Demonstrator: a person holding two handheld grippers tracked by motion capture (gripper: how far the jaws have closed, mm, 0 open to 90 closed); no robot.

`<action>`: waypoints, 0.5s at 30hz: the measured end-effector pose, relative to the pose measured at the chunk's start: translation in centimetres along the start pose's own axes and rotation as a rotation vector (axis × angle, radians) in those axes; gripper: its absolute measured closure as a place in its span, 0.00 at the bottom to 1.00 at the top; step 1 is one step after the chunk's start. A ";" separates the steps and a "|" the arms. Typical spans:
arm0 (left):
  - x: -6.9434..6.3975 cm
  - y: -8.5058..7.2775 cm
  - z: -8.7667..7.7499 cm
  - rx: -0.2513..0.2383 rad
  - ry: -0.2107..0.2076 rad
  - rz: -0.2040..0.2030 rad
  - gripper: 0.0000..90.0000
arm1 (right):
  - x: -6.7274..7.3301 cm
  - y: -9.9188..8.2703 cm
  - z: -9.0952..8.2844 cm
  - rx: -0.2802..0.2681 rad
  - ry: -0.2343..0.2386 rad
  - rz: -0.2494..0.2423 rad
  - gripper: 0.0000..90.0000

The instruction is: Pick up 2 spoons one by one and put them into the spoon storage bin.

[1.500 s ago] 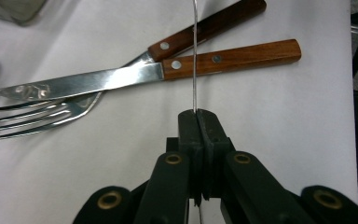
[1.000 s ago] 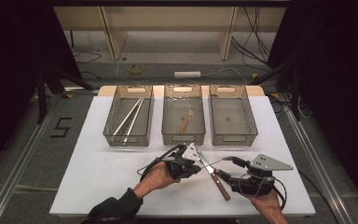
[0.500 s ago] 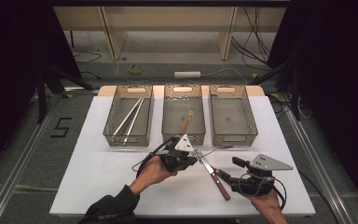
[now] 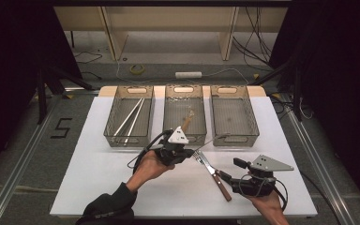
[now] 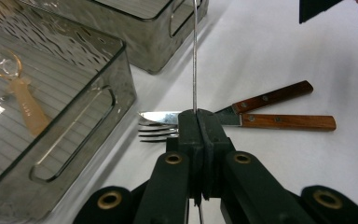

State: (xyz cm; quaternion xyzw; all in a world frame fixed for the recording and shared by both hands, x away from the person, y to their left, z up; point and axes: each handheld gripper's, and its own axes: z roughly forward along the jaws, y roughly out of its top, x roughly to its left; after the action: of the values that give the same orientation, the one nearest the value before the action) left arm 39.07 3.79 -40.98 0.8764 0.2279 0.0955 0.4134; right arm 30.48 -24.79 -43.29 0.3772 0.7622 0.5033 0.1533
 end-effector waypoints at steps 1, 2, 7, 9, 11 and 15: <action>0.1 0.0 -0.1 -0.002 0.005 -0.005 0.99 | 0.0 0.0 0.0 -0.003 0.001 0.001 0.31; 0.2 0.1 -0.2 -0.004 0.008 -0.009 0.99 | 0.0 0.0 0.0 -0.004 0.001 0.003 0.31; 0.9 0.4 -0.6 -0.020 0.027 -0.029 0.99 | -0.1 0.0 0.0 0.000 0.000 0.007 0.31; 1.2 0.5 -0.8 -0.029 0.038 -0.040 0.99 | -0.1 -0.1 0.0 0.001 -0.001 0.004 0.31; 1.5 0.7 -1.0 -0.041 0.045 -0.049 0.99 | 0.0 -0.1 0.0 0.002 -0.002 0.003 0.31; 2.1 1.0 -1.5 -0.057 0.068 -0.068 0.99 | 0.0 -0.1 0.1 0.004 -0.001 0.003 0.31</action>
State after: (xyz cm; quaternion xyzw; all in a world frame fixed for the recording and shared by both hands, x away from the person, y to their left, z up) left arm 40.73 5.27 -39.35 0.8522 0.2687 0.1176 0.4333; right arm 30.51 -24.72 -43.40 0.3789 0.7625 0.5019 0.1519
